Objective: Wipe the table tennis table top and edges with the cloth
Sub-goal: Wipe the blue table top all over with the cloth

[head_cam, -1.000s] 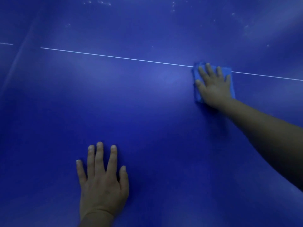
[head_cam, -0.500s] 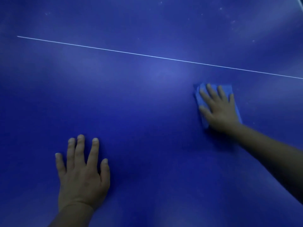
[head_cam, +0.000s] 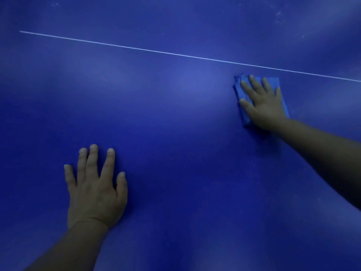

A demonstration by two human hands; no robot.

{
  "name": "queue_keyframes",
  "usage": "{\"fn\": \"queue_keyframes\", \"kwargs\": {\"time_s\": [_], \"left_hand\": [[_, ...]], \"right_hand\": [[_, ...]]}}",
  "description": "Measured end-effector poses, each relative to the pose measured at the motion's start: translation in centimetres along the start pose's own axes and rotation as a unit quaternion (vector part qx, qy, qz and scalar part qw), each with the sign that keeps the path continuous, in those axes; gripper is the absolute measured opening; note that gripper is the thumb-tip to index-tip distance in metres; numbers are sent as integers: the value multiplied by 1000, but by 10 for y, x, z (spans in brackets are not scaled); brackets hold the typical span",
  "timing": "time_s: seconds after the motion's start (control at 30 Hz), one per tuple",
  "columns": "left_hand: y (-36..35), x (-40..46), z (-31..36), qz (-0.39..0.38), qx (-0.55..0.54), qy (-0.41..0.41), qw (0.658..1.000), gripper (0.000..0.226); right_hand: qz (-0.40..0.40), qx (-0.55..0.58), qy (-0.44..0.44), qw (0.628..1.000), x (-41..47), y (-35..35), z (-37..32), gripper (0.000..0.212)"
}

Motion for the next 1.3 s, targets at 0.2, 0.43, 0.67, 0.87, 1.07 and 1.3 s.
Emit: {"fn": "queue_keyframes", "kwargs": {"time_s": [0.2, 0.43, 0.67, 0.87, 1.07, 1.3], "left_hand": [[0, -1, 0, -7, -12, 4, 1000, 73], [0, -3, 2, -9, -11, 7, 1000, 75], [1, -4, 5, -1, 23, 6, 1000, 74], [5, -22, 12, -15, 68, 12, 997, 66], [-8, -139, 29, -31, -13, -114, 993, 73], [-34, -245, 21, -57, 17, -215, 975, 70]], "right_hand": [[38, -24, 222, 974, -208, -17, -50, 60], [7, -16, 62, 998, -109, -12, 5, 69], [56, -6, 92, 994, -262, -26, -49, 64], [13, -34, 230, 972, -322, -34, -48, 60], [-43, 43, -100, 993, -262, -27, 17, 69], [6, 28, 113, 993, -448, -38, -97, 61]]}}
Point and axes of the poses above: each hand's wrist, its own x-axis towards the middle knuckle, its own y-axis out of the back of the hand, z = x × y, the point moved 7 cm from there along x, towards the middle knuckle, and after that the axes turned 7 degrees about -x, right-handed, at the moved point
